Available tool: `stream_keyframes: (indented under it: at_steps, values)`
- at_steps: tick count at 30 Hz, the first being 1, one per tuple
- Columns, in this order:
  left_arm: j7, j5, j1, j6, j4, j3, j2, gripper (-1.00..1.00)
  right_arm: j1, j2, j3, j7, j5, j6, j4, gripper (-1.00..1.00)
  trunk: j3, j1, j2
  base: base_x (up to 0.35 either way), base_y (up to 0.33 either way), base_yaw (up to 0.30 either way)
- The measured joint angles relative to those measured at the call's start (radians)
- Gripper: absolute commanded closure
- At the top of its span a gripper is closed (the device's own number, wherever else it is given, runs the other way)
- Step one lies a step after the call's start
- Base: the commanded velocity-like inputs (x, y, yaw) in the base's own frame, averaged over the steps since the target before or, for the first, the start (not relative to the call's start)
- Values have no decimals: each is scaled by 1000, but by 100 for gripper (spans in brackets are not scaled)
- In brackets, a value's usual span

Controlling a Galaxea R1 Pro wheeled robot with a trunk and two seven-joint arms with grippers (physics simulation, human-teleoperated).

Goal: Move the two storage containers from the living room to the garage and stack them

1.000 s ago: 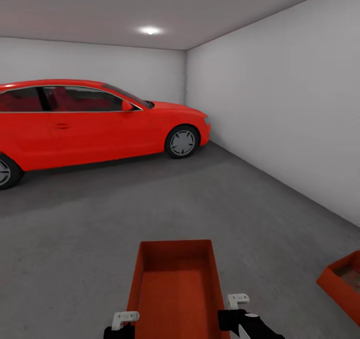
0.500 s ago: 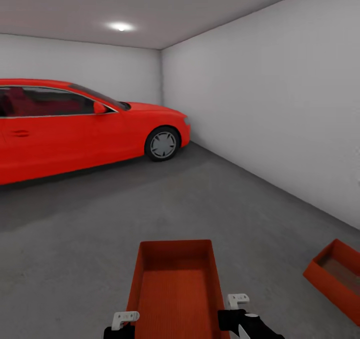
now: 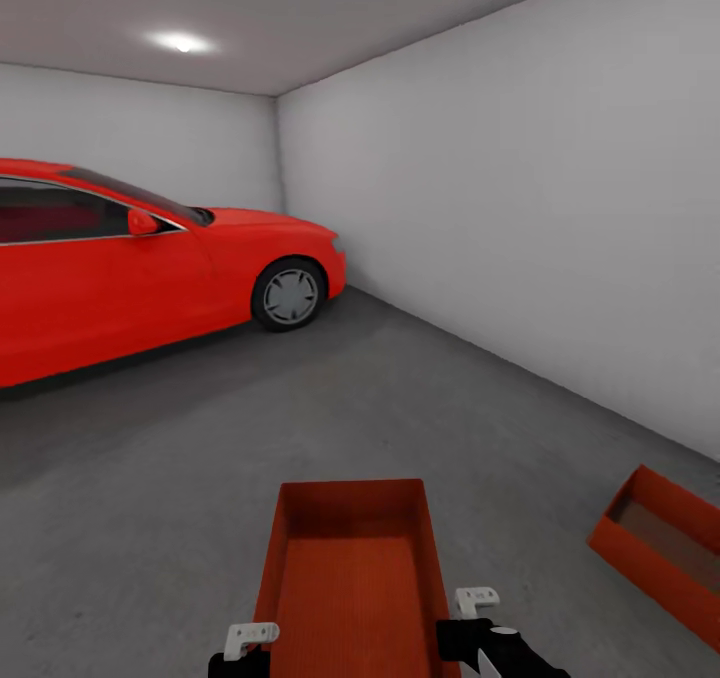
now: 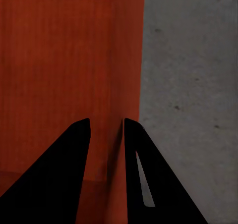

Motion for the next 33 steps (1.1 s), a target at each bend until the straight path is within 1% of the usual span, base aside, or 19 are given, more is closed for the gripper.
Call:
stream_keyframes:
  at_steps: [24,28,33]
  values:
    - [-3,0,0,0,0,2,2,100,0,3,0,-5,0,0,0,100,0,0,0,271,159,-12]
    - [-4,-1,0,1,0,2,3,100,0,4,0,-6,0,0,0,100,0,0,0,247,127,-170]
    - [-3,0,0,0,1,2,2,100,0,3,0,-5,0,0,0,100,0,0,0,245,123,-264]
